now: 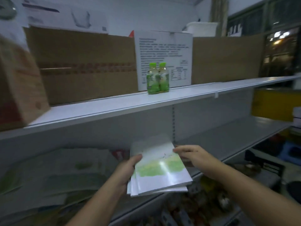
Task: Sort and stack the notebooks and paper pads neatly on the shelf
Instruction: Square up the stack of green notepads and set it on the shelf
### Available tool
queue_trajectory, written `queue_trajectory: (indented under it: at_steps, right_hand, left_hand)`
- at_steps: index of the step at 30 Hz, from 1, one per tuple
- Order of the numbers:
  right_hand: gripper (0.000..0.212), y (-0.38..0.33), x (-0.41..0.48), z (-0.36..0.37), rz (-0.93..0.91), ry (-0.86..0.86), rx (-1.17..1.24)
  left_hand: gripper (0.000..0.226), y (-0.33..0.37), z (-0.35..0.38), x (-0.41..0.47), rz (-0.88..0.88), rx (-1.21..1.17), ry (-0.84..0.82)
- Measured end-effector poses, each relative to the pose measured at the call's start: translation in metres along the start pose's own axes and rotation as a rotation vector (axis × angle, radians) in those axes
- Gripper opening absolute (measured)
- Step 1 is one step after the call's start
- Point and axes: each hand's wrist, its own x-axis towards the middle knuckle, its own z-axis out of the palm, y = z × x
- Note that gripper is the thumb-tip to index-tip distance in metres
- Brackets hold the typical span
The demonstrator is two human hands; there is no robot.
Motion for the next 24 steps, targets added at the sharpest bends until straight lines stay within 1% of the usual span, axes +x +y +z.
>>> queue_trajectory:
  at_steps: [1,4,7,8,10,12,14,15,16,18,21,24]
  right_hand:
    - [0.024,0.005,-0.007,-0.019,0.039,0.027,0.03]
    - [0.023,0.027,-0.02,-0.065,0.067,0.05,0.088]
    - [0.025,0.05,-0.029,-0.111,0.147,0.215,0.134]
    - [0.022,0.057,-0.031,-0.128,0.168,0.257,0.173]
    - [0.02,0.069,-0.033,-0.162,0.196,0.316,0.22]
    - [0.017,0.082,-0.031,-0.194,0.218,0.388,0.246]
    - [0.013,0.096,-0.023,-0.222,0.246,0.478,0.246]
    - [0.013,0.103,-0.017,-0.236,0.268,0.516,0.247]
    - [0.015,0.11,-0.01,-0.25,0.29,0.544,0.246]
    - [0.016,0.12,0.007,-0.275,0.318,0.576,0.24]
    - [0.016,0.126,0.036,-0.313,0.337,0.585,0.24]
    - [0.016,0.13,0.059,-0.355,0.368,0.608,0.21]
  left_hand:
    - [0.029,-0.004,0.023,0.008,0.022,0.029,-0.007]
    - [0.029,-0.017,0.101,0.023,0.015,0.066,-0.07]
    - [0.018,-0.031,0.175,0.03,0.045,0.069,-0.111]
    - [0.022,-0.036,0.193,0.034,0.047,0.054,-0.142]
    - [0.039,-0.043,0.23,0.043,0.008,0.022,-0.176]
    - [0.044,-0.051,0.263,0.07,-0.036,-0.005,-0.205]
    - [0.043,-0.054,0.294,0.091,-0.087,0.002,-0.252]
    - [0.04,-0.055,0.309,0.104,-0.109,0.003,-0.299]
    - [0.032,-0.056,0.322,0.115,-0.111,0.007,-0.34]
    - [0.026,-0.058,0.347,0.141,-0.129,-0.012,-0.389]
    - [0.043,-0.065,0.389,0.189,-0.264,-0.123,-0.495]
    - [0.037,-0.066,0.432,0.229,-0.295,-0.138,-0.535]
